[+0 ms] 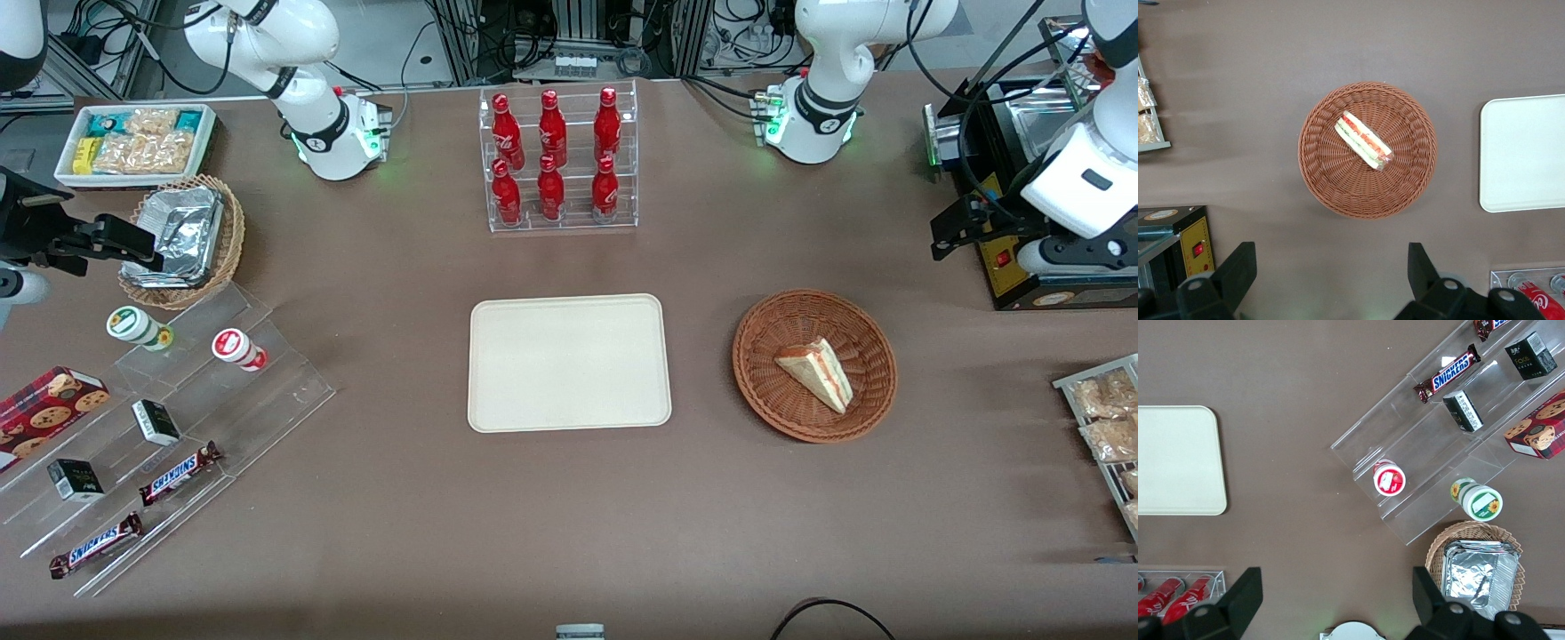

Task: Place sandwich from basket to tray
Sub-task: 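Move the left gripper over the sandwich in the wicker basket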

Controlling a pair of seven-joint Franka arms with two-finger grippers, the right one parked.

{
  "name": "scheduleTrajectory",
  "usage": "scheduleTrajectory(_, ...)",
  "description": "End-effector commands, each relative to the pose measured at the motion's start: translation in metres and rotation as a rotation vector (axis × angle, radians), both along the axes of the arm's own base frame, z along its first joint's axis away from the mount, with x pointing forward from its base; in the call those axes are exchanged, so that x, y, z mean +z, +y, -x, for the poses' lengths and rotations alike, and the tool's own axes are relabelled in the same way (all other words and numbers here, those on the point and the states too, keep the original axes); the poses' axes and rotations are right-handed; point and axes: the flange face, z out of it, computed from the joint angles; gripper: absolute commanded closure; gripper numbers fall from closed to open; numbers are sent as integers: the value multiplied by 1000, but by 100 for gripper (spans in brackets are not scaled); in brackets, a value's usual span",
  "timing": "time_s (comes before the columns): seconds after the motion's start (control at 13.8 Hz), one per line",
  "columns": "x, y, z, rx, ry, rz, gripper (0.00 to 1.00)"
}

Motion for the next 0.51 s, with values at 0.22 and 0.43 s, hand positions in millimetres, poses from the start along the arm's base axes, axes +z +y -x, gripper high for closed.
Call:
scheduleTrajectory(0.22, -11, 0, -5, -1, 20, 2, 0)
scheduleTrajectory(0.43, -53, -4, -18, 16, 20, 1, 0)
